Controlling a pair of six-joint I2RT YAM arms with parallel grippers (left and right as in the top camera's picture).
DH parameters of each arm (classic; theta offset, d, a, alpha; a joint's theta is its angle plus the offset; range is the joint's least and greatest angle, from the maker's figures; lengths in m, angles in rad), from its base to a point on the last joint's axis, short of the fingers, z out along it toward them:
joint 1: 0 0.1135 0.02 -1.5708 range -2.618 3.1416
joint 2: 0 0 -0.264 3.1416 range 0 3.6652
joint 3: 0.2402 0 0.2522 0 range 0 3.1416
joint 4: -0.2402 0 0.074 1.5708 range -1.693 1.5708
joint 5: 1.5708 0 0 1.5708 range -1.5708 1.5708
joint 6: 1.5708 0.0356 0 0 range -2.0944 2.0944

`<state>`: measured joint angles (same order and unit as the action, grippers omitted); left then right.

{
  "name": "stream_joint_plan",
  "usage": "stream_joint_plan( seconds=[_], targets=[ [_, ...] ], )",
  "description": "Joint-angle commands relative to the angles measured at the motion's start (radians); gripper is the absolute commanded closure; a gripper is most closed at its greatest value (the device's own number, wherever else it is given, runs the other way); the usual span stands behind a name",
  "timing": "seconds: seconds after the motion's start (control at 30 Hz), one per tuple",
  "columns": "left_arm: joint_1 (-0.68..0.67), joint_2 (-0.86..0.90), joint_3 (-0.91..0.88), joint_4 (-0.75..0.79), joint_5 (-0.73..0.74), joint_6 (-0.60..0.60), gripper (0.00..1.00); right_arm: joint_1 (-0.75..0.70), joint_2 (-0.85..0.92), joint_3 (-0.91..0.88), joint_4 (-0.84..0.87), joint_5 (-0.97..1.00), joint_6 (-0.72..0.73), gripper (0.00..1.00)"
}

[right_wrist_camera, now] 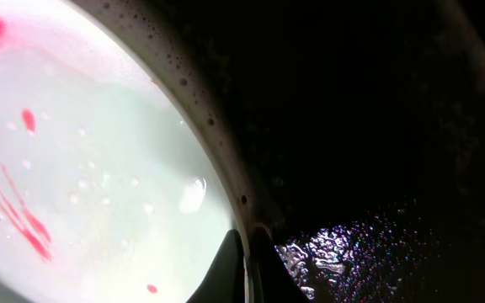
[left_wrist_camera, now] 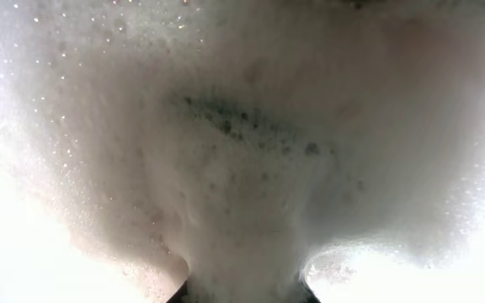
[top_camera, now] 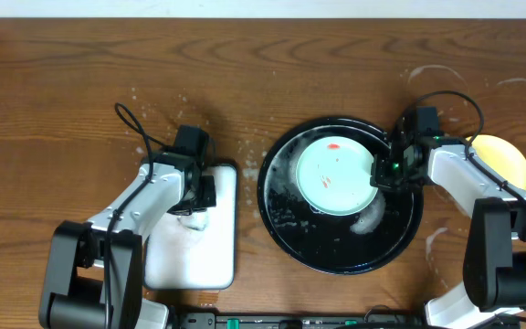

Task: Clean dirty plates on tray and stack at the side
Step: 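Grasp the sponge in the foam tray with the left gripper, then move the sponge with the left gripper onto the green plate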

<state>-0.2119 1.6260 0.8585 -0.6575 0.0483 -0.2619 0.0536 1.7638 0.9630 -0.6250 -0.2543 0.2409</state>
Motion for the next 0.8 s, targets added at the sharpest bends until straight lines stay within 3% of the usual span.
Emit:
stream_joint_plan(
  seconds=[0.0,0.2,0.37,0.53,0.77],
  targets=[
    [0.002,0.024,0.056,-0.081,0.011,0.000,0.92,-0.007,0.018,-0.016,-0.014,0.063,-0.010,0.99],
    [-0.010,0.024,0.323,-0.335,0.011,0.000,0.93,-0.007,0.018,-0.016,0.010,0.062,-0.023,0.99],
    [-0.054,0.024,0.488,-0.403,0.036,0.000,0.93,-0.006,0.018,-0.016,0.031,0.061,-0.111,0.99],
    [-0.152,0.026,0.568,-0.290,0.172,-0.003,0.93,0.009,0.019,-0.016,0.039,0.061,-0.153,0.99],
    [-0.344,0.120,0.569,-0.044,0.256,-0.120,0.93,0.058,0.019,-0.016,0.060,0.062,-0.153,0.99]
  ],
)
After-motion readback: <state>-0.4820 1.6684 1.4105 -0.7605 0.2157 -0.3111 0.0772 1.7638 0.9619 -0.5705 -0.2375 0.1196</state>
